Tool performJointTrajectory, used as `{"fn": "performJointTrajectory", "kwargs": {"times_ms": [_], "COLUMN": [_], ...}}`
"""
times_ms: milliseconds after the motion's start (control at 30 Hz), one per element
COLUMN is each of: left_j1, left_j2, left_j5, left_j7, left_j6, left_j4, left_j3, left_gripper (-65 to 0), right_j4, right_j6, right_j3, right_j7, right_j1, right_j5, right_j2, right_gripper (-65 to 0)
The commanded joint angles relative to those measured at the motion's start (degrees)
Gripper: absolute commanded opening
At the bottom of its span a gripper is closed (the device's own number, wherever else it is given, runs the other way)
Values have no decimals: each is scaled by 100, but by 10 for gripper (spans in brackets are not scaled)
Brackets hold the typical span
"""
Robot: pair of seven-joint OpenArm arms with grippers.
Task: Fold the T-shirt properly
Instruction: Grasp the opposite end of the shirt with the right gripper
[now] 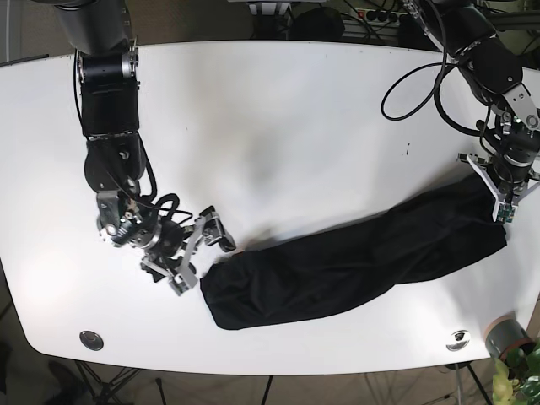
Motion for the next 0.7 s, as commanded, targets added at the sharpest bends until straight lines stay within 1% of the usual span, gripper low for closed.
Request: {"fn": "performJointTrajectory", "kwargs": {"times_ms": [0, 167, 267, 333, 367, 400, 433, 467, 533, 667], "left_j1": [-3, 120, 156, 164, 164, 164, 164, 164, 164, 208], "left_j2": [-109, -118, -118, -118, -118, -118, -118, -118, -118, -118], "left_j5": [-19, -37, -37, -37, -37, -28, -19, -19, -19, -19], "left_j7": [-121, -121, -121, -121, -121, -121, -121, -121, -121, -121], "left_j6": [12, 12, 12, 12, 12, 12, 12, 12, 12, 12], "left_j4": [95, 95, 95, 95, 95, 95, 95, 95, 95, 86], "left_j3": [-40, -146, -137, -155, -163, -163, -163, -163, -163, -163], "left_gripper": [-650, -650, -650, -650, -650, -650, -650, -650, -650, -650], "right_j4": [-95, -570, -781, -886, -930, -1036, -1168, -1256, -1528, -1889], "right_j6": [-131, -623, -878, -1001, -1036, -1071, -1071, -1062, -1062, -1062], "right_j3": [-412, -1273, -1748, -1968, -2029, -2082, -2082, -2082, -2029, -1836], "right_j7": [429, 1132, 1492, 1694, 1765, 1879, 1985, 2055, 2310, 2749], "right_j1": [406, 740, 916, 960, 960, 969, 969, 969, 969, 943], "right_j5": [114, 52, -317, -721, -906, -1205, -1504, -1697, -2321, -3077], "right_j2": [24, 15, 6, -29, -91, -196, -275, -319, -478, -706], "right_gripper": [-76, -76, -76, -76, -76, -76, -76, -76, -76, -76]}}
